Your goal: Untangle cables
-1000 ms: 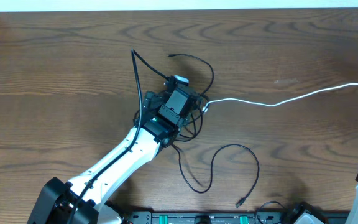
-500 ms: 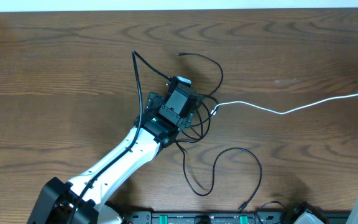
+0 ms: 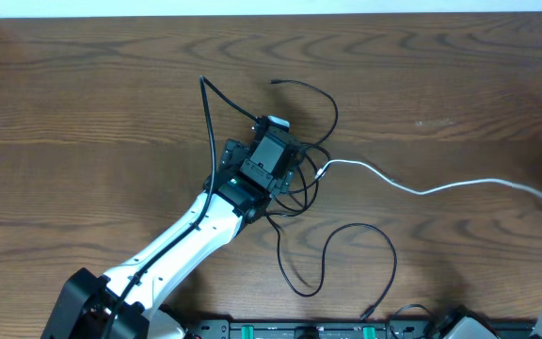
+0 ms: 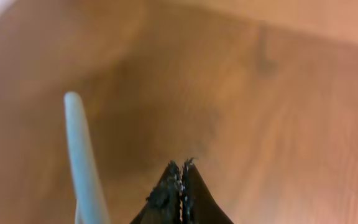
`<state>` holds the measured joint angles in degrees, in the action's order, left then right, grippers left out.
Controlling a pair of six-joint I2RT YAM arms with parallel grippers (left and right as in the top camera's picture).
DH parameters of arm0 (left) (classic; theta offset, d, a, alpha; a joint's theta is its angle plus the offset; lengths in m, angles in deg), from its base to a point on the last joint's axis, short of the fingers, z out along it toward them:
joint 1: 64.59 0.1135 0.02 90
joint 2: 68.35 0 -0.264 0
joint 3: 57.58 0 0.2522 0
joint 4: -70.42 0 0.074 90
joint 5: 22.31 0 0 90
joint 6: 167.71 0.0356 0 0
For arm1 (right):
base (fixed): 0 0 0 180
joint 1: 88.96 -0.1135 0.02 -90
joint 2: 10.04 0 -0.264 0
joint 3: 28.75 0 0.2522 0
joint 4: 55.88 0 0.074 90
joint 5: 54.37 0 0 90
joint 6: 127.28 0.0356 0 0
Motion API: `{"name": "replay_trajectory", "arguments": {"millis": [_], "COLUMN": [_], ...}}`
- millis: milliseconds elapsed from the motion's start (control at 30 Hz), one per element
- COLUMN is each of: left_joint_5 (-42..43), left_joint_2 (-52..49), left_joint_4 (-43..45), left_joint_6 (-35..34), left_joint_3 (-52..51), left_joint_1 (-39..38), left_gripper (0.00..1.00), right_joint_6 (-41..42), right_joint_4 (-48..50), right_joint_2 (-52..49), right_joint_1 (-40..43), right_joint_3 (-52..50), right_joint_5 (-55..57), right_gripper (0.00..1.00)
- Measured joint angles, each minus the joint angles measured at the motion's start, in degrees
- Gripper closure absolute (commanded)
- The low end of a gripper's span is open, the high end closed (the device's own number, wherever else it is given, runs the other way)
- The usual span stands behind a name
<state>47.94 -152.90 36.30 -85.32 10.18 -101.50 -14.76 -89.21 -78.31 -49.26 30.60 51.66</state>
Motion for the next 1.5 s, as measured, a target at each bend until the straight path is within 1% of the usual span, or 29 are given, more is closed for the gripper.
{"name": "replay_trajectory", "arguments": {"millis": [133, 300, 467, 633, 800, 900, 1033, 1200, 1233, 1367, 1400, 1433, 1500], "left_joint_5": [0.00, 0.42, 1.95, 2.80, 4.83, 7.50, 10.67, 12.20, 12.31, 12.41, 12.46, 12.57, 12.59], "left_joint_2": [0.00, 0.00, 0.00, 0.00, 0.00, 0.00, 0.00, 0.00, 0.00, 0.00, 0.00, 0.00, 0.00], "left_joint_4": [0.02, 0.09, 0.79, 1.33, 1.36, 1.31, 1.18, 0.98, 0.98, 0.90, 0.90, 0.90, 0.87], "left_joint_6": [-1.29, -2.73, -3.74, -5.95, -6.75, -7.08, -7.26, -7.41, -7.41, -7.41, -7.41, -7.41, -7.41], "left_joint_3": [0.00, 0.00, 0.00, 0.00, 0.00, 0.00, 0.00, 0.00, 0.00, 0.00, 0.00, 0.00, 0.00], "left_joint_1": [0.00, 0.00, 0.00, 0.00, 0.00, 0.00, 0.00, 0.00, 0.00, 0.00, 0.00, 0.00, 0.00], "left_gripper": [0.09, 0.09, 0.09, 0.09, 0.09, 0.09, 0.09, 0.09, 0.09, 0.09, 0.09, 0.09, 0.09], "right_joint_6": [3.02, 4.52, 5.18, 5.51, 5.62, 7.06, 9.35, 10.38, 10.40, 10.51, 10.54, 10.43, 10.19], "right_joint_4": [-5.44, -9.88, -15.02, -18.93, -16.15, -14.62, -12.68, -9.81, -9.07, -7.15, -7.13, -7.19, -7.19], "right_joint_2": [-1.11, -2.58, -2.95, -2.95, -2.95, -2.97, -2.97, -2.97, -2.97, -2.97, -2.97, -2.97, -2.97], "right_joint_1": [0.00, -0.02, -1.03, -4.79, -10.45, -12.94, -15.26, -16.90, -16.96, -16.98, -17.03, -17.03, -17.03], "right_joint_3": [0.00, 0.00, 0.00, -0.09, -3.10, -6.01, -8.90, -9.84, -9.86, -9.90, -9.90, -9.92, -9.94], "right_joint_5": [3.04, 4.33, 3.98, 1.40, 0.35, -0.09, -1.07, -1.49, -1.44, -1.40, -1.62, -1.75, -2.43], "right_gripper": [0.99, 0.99, 0.99, 0.99, 0.99, 0.99, 0.99, 0.99, 0.96, 0.66, 0.51, 0.33, 0.17]}}
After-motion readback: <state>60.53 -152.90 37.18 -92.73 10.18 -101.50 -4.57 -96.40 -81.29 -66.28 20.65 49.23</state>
